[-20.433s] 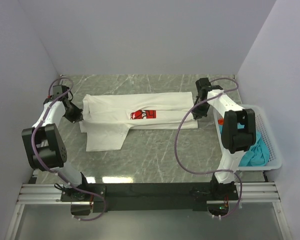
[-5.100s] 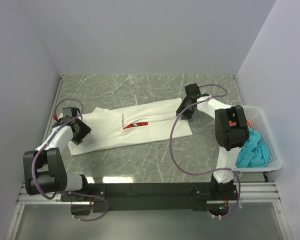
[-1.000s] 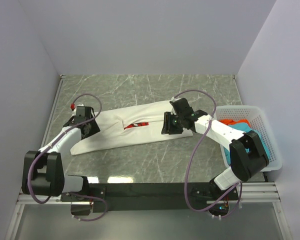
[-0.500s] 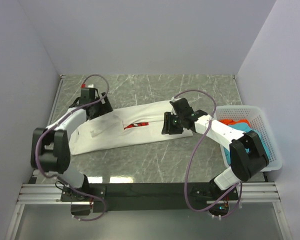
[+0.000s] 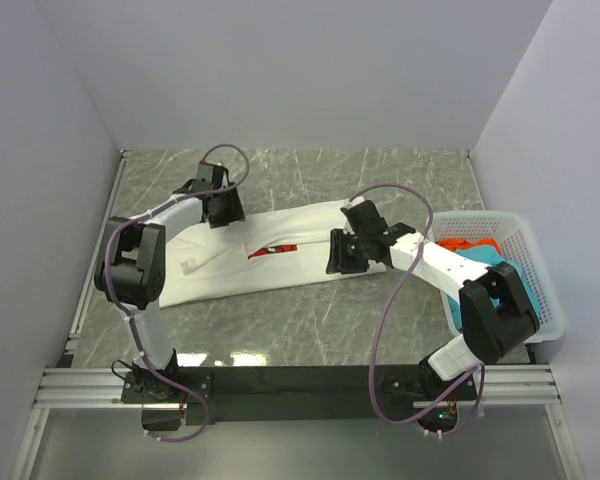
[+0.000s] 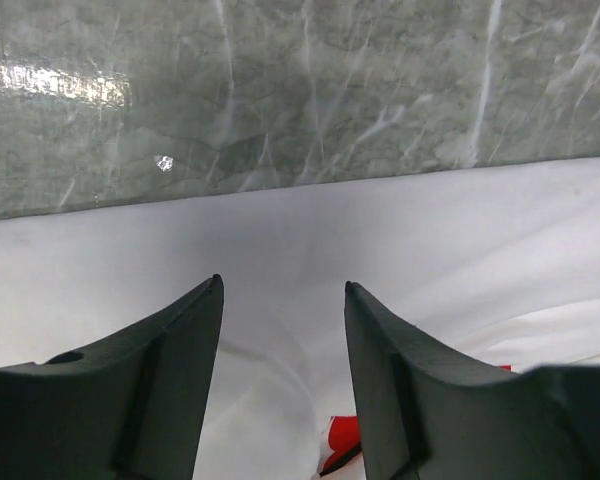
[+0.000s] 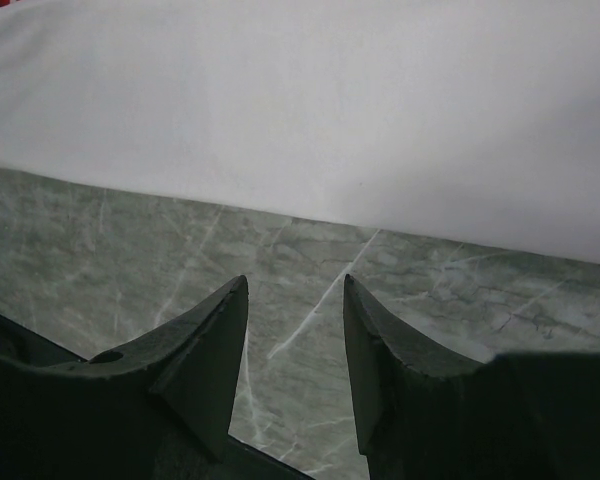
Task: Fold and stack the t-shirts
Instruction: Fold the tshirt
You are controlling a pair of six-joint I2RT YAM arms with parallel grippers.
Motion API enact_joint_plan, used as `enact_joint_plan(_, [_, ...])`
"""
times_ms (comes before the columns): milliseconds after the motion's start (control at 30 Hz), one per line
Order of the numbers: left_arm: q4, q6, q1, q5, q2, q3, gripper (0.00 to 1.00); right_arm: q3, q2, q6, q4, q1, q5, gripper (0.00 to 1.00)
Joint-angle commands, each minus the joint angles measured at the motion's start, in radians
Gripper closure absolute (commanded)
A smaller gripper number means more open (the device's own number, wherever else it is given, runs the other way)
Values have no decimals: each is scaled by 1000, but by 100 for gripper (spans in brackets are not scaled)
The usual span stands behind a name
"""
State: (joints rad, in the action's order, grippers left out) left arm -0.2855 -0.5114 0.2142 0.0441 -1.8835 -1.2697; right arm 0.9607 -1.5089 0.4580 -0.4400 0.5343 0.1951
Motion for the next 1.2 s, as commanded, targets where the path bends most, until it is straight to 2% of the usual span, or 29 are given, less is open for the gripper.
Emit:
enact_joint_plan(0, [-43,-35,27,-104,-20,-54,44,-4,42,-13,9,7,-19,50])
enact_joint_plan(67, [-76,-50,43,-134,-26,-68,50,-8,44,-13,11,7,-20,50])
enact_joint_plan(300, [-167,-93,93,-288,-55,-106,51,-27,59,-7,21,7,-16,50])
enact_joint_plan(400, [-204,-104,117,-335,-55,-114,55,-33,68,-9,20,6,-22,50])
enact_joint_plan(533, [-248,-142,142,-355,-31,-94,69,-39,79,-7,26,6,-22,50])
enact_joint_plan(600, [-264,-168,157,-362,-8,-73,73,-43,84,-5,27,6,-19,50])
enact_joint_plan(633, [-277,-179,163,-365,3,-65,79,-43,85,-5,29,7,-17,50])
enact_joint_plan(833, [-317,-280,197,-397,93,32,89,-48,101,-5,37,6,-6,50])
enact_joint_plan(933, [-296,-320,203,-392,174,107,91,-48,111,-13,56,7,19,50])
enact_joint_plan(1167, [-166,-415,203,-319,395,330,86,36,39,-67,124,38,76,50])
